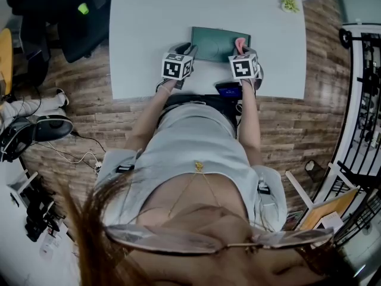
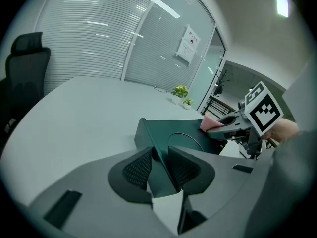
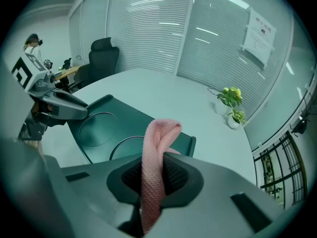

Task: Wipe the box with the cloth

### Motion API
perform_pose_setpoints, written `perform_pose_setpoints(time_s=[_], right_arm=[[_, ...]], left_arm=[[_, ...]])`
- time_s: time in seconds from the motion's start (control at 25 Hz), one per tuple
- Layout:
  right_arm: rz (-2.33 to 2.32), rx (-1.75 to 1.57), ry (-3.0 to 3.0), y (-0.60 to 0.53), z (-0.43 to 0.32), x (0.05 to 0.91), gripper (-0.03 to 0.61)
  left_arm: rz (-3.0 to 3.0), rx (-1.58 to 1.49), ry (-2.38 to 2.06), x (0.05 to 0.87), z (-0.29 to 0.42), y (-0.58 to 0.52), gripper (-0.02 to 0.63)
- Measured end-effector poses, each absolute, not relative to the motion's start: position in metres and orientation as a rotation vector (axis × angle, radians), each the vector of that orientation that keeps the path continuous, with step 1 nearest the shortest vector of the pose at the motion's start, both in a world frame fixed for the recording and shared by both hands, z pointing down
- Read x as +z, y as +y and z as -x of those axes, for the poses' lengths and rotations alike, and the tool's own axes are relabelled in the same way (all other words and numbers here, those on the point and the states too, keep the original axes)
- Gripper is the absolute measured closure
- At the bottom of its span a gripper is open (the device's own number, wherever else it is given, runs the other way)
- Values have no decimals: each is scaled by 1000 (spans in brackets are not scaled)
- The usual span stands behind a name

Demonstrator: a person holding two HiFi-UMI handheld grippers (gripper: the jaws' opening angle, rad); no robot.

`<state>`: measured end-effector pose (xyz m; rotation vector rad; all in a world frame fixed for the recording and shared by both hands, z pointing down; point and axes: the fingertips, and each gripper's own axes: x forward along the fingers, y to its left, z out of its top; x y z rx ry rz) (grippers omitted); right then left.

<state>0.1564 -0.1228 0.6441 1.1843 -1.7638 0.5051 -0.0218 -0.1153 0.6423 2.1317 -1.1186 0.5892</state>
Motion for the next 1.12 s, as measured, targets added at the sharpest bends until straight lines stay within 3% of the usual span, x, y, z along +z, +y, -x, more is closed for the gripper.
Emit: perform_pose_setpoints(time_s=[1.12], right_arm=[[-1110, 671, -1940, -125, -100, 643, 532]], left_arm=[[-2126, 578, -1118, 642, 20, -116, 495]])
